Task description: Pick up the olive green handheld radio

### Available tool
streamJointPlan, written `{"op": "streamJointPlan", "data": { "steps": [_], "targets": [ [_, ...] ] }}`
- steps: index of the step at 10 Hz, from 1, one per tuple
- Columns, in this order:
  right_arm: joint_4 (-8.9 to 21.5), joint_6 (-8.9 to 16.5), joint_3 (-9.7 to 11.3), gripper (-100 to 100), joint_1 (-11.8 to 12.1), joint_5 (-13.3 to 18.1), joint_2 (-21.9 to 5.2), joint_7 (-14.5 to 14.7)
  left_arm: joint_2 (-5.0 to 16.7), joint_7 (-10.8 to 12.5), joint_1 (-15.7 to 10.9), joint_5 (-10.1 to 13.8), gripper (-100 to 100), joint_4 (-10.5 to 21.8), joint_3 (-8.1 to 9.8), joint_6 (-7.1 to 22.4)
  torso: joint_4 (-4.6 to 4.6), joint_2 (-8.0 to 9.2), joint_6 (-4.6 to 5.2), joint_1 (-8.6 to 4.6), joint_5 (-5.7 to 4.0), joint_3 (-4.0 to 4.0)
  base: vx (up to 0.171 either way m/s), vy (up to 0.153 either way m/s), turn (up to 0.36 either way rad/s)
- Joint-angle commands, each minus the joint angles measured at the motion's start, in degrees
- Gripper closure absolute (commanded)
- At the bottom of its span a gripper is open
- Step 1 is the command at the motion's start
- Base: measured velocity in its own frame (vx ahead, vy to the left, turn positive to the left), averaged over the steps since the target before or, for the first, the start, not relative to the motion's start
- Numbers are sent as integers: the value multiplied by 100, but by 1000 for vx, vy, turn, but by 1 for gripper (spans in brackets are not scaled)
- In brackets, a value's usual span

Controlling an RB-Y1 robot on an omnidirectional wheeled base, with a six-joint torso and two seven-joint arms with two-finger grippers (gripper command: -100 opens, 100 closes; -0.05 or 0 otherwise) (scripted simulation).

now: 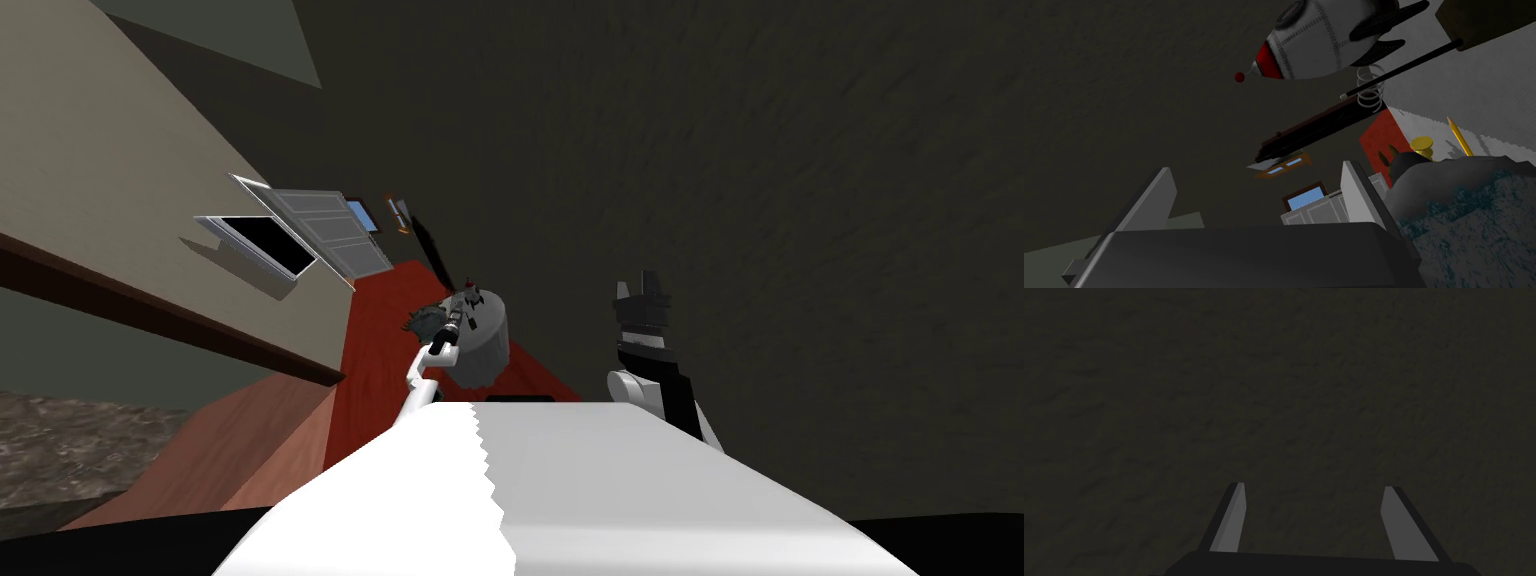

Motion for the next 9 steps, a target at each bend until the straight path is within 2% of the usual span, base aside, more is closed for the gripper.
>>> {"op": "streamJointPlan", "data": {
  "steps": [1,2,3,4,5,6,7,8,9],
  "targets": [
    [0,0,0,0,0,0,0,0,47,-79,-286,-44,-100,286,3,286,0,0,0,0,0,0,-20,-5,-112],
    [0,0,0,0,0,0,0,0,47,-79,-290,-44,-100,501,3,326,0,-1,2,-1,-1,0,-17,-5,-61],
    [0,0,0,0,0,0,0,0,91,-153,-542,-77,-100,746,0,485,0,-1,-1,-1,0,-1,-20,-7,-112],
    [0,0,0,0,0,0,0,0,91,-153,-542,-77,-100,871,0,592,1,0,1,-1,-1,0,-17,-4,-51],
    [0,0,0,0,0,0,0,0,138,-230,-768,-104,-100,1031,-8,790,0,0,-1,-1,0,0,-18,-7,-112],
    [0,0,0,0,0,0,0,0,138,-230,-798,-104,-100,1231,-8,861,1,-1,2,-2,-1,0,-13,-2,-51],
    [0,0,0,0,0,0,0,0,190,-312,-1052,-126,-100,1436,-21,1042,0,-2,-2,0,0,-1,-14,-5,-77],
    [0,0,0,0,0,0,0,0,190,-312,-1056,-126,-100,1603,-21,1132,0,-3,1,-1,-1,-1,-10,-3,-63],
    [0,0,0,0,0,0,0,0,246,-396,-1297,-142,-100,1742,-39,1348,0,-2,-2,-1,-1,-1,-11,-6,-102]
  ]
}}
